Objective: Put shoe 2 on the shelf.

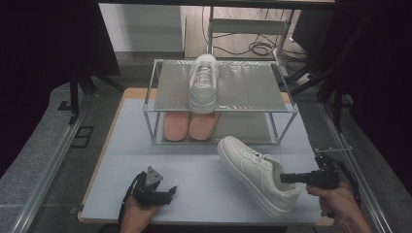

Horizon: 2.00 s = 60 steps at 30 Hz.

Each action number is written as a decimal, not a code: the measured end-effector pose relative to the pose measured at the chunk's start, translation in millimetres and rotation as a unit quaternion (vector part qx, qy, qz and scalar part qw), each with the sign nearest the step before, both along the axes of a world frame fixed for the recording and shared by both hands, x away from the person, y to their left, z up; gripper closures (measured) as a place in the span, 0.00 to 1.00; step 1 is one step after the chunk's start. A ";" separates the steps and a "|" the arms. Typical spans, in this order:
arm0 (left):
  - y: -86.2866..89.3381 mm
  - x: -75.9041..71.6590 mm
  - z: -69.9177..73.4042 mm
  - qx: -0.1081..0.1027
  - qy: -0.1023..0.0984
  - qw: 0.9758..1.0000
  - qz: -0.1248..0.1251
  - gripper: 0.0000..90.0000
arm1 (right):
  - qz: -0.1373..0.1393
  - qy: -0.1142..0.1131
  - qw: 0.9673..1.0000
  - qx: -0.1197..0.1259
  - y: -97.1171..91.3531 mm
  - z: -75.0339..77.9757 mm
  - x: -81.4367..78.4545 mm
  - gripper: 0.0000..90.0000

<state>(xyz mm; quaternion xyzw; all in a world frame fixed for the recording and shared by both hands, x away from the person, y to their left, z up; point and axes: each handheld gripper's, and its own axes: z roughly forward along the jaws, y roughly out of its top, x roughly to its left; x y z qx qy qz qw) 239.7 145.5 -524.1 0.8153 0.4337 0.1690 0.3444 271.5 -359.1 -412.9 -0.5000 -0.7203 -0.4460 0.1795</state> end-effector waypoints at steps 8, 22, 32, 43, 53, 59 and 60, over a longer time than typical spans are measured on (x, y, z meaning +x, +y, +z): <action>-0.1 0.0 0.0 0.000 0.000 1.000 0.001 0.20 | 0.000 -0.013 0.999 0.030 5.0 16.8 -1.4 0.92; 0.3 0.4 0.0 0.000 0.000 1.000 0.000 0.20 | -0.021 -0.040 0.996 0.071 0.2 54.7 -1.1 0.92; 0.1 0.3 0.0 -0.002 0.001 1.000 0.001 0.20 | -0.047 -0.056 0.993 0.094 3.2 77.8 12.0 0.92; 0.3 0.3 0.0 -0.001 0.000 1.000 0.000 0.20 | -0.104 -0.060 0.987 0.102 6.7 89.5 40.7 0.92; 0.3 0.2 0.1 -0.001 0.001 1.000 0.001 0.20 | -0.159 -0.060 0.982 0.083 18.0 97.0 70.7 0.91; 0.5 0.3 0.1 0.000 0.001 1.000 0.000 0.20 | -0.191 -0.062 0.977 0.068 29.2 101.3 87.6 0.91; 0.4 0.3 0.1 0.000 0.001 1.000 0.000 0.20 | -0.196 -0.063 0.977 0.064 30.8 101.8 89.8 0.91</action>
